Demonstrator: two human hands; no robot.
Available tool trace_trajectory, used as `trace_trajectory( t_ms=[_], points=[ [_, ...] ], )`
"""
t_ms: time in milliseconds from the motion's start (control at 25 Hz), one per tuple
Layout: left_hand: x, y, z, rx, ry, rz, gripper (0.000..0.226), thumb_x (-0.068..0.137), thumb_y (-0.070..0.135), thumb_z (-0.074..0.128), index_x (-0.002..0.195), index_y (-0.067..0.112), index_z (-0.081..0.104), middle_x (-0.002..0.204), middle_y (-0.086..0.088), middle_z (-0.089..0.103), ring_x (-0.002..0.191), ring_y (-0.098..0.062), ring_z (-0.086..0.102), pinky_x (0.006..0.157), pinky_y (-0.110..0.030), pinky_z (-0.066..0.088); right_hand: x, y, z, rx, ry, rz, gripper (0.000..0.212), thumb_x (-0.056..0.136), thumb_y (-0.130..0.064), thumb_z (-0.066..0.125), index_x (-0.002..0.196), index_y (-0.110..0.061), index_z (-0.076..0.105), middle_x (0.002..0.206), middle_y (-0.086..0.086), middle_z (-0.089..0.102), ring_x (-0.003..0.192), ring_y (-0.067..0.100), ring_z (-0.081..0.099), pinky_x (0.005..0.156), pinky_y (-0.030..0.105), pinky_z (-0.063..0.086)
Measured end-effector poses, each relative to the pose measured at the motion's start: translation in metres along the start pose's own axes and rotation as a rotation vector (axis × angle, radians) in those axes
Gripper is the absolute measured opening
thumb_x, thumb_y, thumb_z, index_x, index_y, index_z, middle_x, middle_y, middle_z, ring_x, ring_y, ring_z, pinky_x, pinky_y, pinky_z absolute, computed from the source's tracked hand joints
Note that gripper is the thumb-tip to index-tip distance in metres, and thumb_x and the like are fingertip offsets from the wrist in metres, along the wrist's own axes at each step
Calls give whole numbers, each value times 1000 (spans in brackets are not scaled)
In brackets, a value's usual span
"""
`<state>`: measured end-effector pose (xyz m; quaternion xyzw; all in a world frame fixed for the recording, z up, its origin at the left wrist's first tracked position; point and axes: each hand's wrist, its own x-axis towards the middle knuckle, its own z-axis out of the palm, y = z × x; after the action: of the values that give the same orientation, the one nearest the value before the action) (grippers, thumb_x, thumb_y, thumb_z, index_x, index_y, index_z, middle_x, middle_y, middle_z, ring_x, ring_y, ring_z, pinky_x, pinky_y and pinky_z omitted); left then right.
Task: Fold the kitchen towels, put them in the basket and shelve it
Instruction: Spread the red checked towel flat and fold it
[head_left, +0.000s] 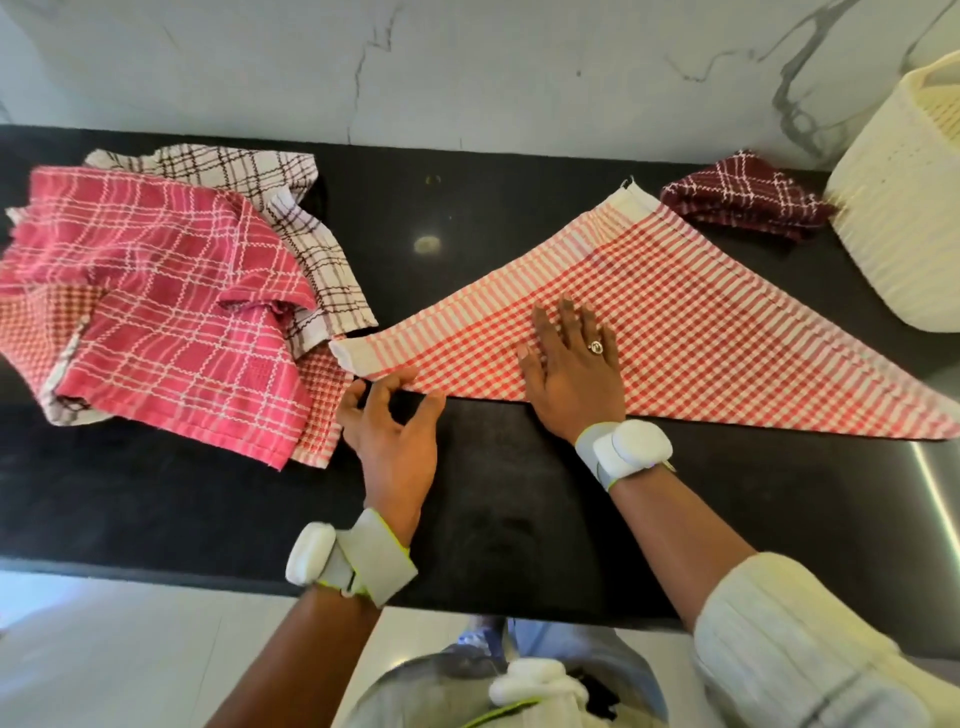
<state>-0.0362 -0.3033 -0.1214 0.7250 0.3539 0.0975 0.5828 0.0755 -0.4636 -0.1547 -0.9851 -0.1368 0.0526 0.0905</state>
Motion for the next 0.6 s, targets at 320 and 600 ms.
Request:
trace_trajectory(
  t_ms=[320,600],
  points=[
    [36,-6,9,-151,-65,-171,104,46,70,82,135,26,52,141,3,48,127,-19,50,107,-44,41,-11,1,0,62,10,-15,62,99,-57,18,154,-30,8,162,1,-1,149,24,-6,118,39,-10],
    [-9,68,11,-351,66,310,48,92,7,60,139,15,50,143,2,37,127,-4,47,94,-15,46,-40,-20,-33,972,47,39,59,82,-40,73,136,-29,50,141,-9,48,125,1,42,112,31,35]
  ],
)
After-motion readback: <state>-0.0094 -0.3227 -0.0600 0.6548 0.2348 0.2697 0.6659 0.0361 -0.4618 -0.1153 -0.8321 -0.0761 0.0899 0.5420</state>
